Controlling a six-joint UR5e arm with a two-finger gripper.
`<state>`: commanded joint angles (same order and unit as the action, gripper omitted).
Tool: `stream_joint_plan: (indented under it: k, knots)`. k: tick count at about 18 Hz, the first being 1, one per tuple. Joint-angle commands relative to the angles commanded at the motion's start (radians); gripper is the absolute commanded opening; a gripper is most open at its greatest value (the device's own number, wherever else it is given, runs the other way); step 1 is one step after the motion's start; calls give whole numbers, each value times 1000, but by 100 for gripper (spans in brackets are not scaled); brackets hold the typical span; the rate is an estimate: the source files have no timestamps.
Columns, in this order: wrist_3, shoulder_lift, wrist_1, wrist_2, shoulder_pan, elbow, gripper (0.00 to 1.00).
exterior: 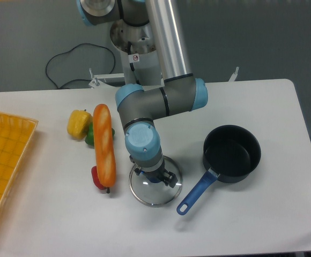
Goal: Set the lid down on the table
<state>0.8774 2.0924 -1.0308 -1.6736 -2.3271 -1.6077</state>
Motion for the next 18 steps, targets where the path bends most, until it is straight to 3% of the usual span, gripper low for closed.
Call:
stream_joint_plan:
  k: [8, 18]
  knots:
    - [5, -31, -2, 5, -5, 17, 100]
    - [44, -117, 12, 23, -55, 38, 100]
